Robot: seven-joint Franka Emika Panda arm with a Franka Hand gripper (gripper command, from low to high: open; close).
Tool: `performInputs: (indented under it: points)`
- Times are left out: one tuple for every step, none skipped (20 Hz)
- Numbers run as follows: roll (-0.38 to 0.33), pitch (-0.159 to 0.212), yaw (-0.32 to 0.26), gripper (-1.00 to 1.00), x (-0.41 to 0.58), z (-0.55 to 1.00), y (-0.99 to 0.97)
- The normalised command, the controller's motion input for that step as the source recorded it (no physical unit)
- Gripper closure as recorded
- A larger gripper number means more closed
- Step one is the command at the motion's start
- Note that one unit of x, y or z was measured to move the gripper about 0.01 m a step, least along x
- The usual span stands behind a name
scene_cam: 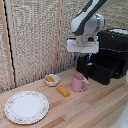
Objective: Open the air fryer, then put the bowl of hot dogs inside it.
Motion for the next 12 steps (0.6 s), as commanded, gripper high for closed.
performInputs:
  points:
    - [0.092, -0.01, 0.18, -1.0, 0.109, 0.0, 0.42]
    - [0.09, 0.0, 0.182, -1.0, 0.123, -0.03, 0.42]
    - [0.087, 0.0, 0.177, -1.0, 0.134, -0.11, 0.4]
    - [0.077, 0.0, 0.174, -1.0, 0.14, -0.17, 0.41]
    - [0.079, 0.0, 0.156, -1.0, 0.209, -0.21, 0.37]
    - [0.075, 0.0, 0.142, -1.0, 0.243, -0.25, 0.35]
    - [0.07, 0.0, 0.116, -1.0, 0.306, -0.27, 0.29]
    - [0.055, -0.002, 0.104, -1.0, 0.311, -0.26, 0.29]
    - [0.047, -0.003, 0.1, -1.0, 0.314, -0.22, 0.28]
    - [0.035, -0.006, 0.097, -1.0, 0.289, -0.23, 0.27]
    - [0.027, -0.007, 0.094, -1.0, 0.291, -0.21, 0.27]
    - [0.02, -0.011, 0.092, -1.0, 0.317, -0.21, 0.24]
